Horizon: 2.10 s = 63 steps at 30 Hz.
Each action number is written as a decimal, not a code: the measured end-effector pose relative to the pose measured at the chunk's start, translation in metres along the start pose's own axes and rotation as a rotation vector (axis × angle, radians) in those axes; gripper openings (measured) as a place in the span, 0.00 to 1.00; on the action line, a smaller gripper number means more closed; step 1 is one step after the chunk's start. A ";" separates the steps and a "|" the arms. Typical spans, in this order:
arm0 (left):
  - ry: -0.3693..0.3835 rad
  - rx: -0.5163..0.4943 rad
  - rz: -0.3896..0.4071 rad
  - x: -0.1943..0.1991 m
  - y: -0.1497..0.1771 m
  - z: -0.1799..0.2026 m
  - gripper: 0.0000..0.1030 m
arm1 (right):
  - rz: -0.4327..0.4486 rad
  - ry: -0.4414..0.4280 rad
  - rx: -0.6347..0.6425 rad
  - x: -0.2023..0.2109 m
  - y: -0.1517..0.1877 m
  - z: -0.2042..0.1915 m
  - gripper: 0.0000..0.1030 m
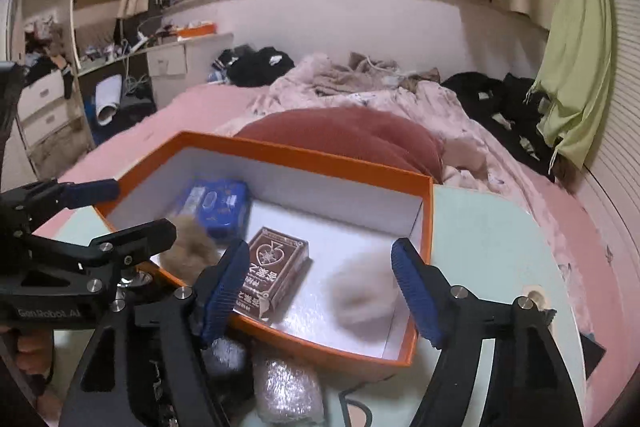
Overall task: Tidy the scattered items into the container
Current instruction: 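Grasp the brown fluffy ball with left while right drops the white ball in, then grasp the clear plastic bag with the right gripper, then grasp the white figurine keychain with left while right carries the bag to the box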
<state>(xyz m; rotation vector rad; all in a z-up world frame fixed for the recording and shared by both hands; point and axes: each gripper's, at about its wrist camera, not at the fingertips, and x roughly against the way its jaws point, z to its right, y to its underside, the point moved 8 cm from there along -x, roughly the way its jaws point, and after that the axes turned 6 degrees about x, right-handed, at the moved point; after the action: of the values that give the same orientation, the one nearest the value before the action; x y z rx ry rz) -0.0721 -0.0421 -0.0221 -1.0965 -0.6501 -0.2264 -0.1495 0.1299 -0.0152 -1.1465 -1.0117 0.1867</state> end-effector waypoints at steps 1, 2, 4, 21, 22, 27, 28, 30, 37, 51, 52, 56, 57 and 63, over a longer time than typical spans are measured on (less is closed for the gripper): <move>-0.003 0.002 -0.005 0.001 0.001 0.000 0.87 | 0.001 -0.002 0.001 -0.001 0.000 0.000 0.71; -0.003 0.001 -0.006 0.000 0.000 0.000 0.87 | 0.006 -0.005 -0.003 -0.003 0.001 0.000 0.71; -0.003 -0.001 -0.002 0.000 0.000 0.000 0.87 | 0.017 -0.006 -0.011 -0.005 0.002 0.001 0.71; 0.103 0.041 -0.015 0.079 0.028 -0.008 0.87 | 0.054 -0.139 -0.055 0.080 0.034 -0.006 0.71; 0.098 0.025 -0.041 0.079 0.040 -0.008 0.87 | 0.028 -0.130 -0.036 0.082 0.044 -0.009 0.71; -0.006 -0.008 -0.161 0.055 0.092 -0.020 0.88 | -0.139 -0.098 0.007 0.059 0.089 -0.019 0.71; -0.008 0.029 -0.154 0.050 0.098 -0.026 0.89 | -0.203 -0.098 0.001 0.049 0.100 -0.018 0.71; -0.075 0.038 -0.160 0.042 0.103 -0.037 1.00 | -0.180 -0.092 0.009 0.050 0.097 -0.019 0.76; -0.087 0.038 -0.150 0.034 0.108 -0.038 1.00 | -0.169 -0.090 0.007 0.065 0.100 -0.025 0.79; -0.086 0.036 -0.146 0.043 0.110 -0.038 1.00 | -0.124 -0.127 -0.106 0.051 0.059 -0.007 0.71; -0.086 0.036 -0.146 0.043 0.110 -0.039 1.00 | -0.124 -0.116 -0.097 0.049 0.056 -0.007 0.69; -0.086 0.035 -0.146 0.044 0.110 -0.039 1.00 | -0.166 -0.123 -0.084 0.031 0.053 -0.012 0.56; -0.086 0.035 -0.146 0.044 0.110 -0.039 1.00 | -0.181 -0.145 -0.087 0.027 0.057 -0.013 0.39; -0.087 0.033 -0.147 0.047 0.108 -0.039 1.00 | -0.128 -0.165 -0.149 0.036 0.068 -0.007 0.29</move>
<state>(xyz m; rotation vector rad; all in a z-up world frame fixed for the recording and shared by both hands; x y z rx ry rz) 0.0313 -0.0201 -0.0874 -1.0319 -0.8110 -0.2941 -0.0995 0.1771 -0.0505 -1.2112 -1.2581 0.1057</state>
